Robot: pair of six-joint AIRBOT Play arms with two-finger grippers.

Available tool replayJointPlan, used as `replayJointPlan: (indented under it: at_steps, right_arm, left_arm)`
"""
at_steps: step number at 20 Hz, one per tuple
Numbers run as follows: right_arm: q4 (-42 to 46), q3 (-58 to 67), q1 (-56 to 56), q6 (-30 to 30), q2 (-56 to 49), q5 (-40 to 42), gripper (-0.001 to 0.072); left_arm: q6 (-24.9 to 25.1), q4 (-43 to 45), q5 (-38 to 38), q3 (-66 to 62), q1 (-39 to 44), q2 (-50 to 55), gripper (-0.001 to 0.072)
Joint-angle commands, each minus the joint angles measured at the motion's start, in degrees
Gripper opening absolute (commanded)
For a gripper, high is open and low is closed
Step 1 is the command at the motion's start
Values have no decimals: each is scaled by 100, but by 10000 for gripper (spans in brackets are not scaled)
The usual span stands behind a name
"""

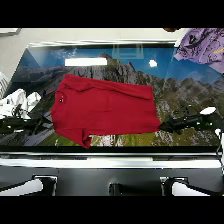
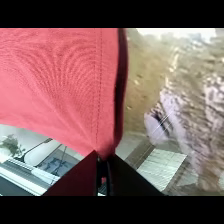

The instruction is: Fold the clothes and pants, and hang the long-sleeved shirts on hangers.

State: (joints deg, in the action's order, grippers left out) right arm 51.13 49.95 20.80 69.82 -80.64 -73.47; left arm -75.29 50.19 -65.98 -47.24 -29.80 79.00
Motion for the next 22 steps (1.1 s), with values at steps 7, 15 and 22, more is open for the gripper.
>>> replayJointPlan:
  at_steps: [7, 15, 22]
  right_arm:
    - [-24, 2, -4, 114, 101, -52, 28]
    - [-610, 11, -7, -26, 422, 9, 25]
    - [890, 2706, -1591, 1132, 678, 949, 24]
  left_arm:
    - [479, -505, 442, 741, 520, -11, 464]
    - [431, -927, 435, 420, 841, -105, 12]
    - [-595, -155, 162, -3226, 1137, -295, 11]
